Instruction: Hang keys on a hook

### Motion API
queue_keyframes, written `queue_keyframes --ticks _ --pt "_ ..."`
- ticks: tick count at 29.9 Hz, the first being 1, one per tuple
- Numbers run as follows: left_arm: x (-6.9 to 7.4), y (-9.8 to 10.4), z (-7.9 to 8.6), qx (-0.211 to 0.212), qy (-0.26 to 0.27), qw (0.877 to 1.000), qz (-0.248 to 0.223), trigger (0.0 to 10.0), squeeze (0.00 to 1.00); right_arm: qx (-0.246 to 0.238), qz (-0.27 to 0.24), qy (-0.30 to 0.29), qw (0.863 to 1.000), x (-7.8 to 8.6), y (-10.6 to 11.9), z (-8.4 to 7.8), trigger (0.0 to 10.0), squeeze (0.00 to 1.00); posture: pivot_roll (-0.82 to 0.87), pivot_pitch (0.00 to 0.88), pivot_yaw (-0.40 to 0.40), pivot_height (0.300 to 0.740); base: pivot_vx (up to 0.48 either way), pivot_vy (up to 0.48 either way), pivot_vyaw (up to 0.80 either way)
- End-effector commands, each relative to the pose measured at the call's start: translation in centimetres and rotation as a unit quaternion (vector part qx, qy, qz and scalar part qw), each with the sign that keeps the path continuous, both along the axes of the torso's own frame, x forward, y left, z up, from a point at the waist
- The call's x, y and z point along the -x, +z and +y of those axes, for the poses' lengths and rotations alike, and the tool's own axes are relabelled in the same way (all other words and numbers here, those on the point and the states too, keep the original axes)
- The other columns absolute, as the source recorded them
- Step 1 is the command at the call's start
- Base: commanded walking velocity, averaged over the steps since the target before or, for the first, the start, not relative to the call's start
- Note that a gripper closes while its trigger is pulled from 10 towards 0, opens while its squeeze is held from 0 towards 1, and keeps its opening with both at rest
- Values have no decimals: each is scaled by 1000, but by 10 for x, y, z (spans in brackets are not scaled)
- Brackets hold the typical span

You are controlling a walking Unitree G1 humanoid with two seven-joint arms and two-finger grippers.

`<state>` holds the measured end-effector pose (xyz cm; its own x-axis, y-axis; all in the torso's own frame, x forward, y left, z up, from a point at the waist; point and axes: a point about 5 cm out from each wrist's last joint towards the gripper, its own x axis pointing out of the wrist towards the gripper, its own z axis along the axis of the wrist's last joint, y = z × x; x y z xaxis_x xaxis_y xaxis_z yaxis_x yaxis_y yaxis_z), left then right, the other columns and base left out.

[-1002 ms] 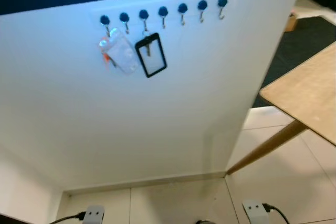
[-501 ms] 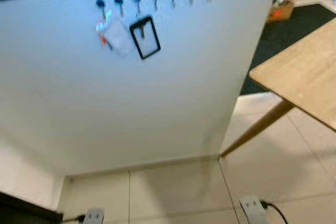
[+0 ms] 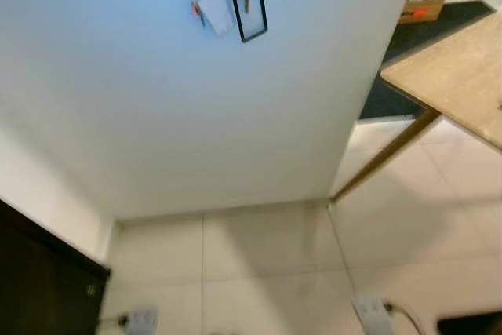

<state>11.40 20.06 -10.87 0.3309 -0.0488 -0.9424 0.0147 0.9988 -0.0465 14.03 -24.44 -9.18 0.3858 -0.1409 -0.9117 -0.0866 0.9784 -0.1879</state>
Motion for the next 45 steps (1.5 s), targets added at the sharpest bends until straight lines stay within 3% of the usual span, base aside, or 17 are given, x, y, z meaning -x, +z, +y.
queue_keyframes --ticks 1,45 --pt "-1 1 2 -1 -9 1000 1 10000 0 -12 14 -11 1000 8 -4 4 10000 0 -120 81 92 740 0 0 -800" --pt "-3 1 -2 5 -36 999 -7 10000 0 -28 16 -12 999 9 -5 7 10000 0 -117 80 92 740 0 0 -800"
